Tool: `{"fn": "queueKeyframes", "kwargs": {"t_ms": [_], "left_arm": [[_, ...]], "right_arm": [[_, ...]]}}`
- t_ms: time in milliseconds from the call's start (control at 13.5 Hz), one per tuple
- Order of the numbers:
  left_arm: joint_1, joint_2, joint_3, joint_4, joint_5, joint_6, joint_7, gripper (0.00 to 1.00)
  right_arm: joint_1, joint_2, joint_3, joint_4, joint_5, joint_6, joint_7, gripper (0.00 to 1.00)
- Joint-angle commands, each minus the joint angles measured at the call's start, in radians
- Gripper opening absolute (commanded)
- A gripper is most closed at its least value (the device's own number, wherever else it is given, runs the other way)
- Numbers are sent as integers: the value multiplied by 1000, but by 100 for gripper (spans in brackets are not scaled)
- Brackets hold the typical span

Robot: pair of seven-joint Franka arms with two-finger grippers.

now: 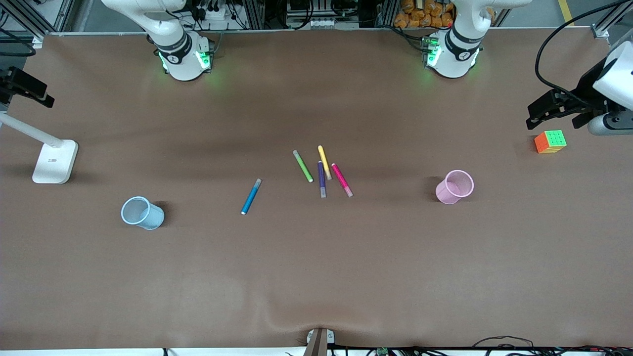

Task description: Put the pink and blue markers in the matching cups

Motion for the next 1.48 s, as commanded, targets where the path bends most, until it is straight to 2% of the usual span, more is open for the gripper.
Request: {"fn": "queueKeyframes", "kwargs": {"t_ms": [0,1404], "left_arm": [[0,-20,4,-9,-17,-28,-2,100],[2,-19,4,-9,-20,-28,4,100]], "right_arm": [[-7,-14,1,-5,-5,11,-8,100],[-10,12,-3,-5,6,44,-5,100]]}}
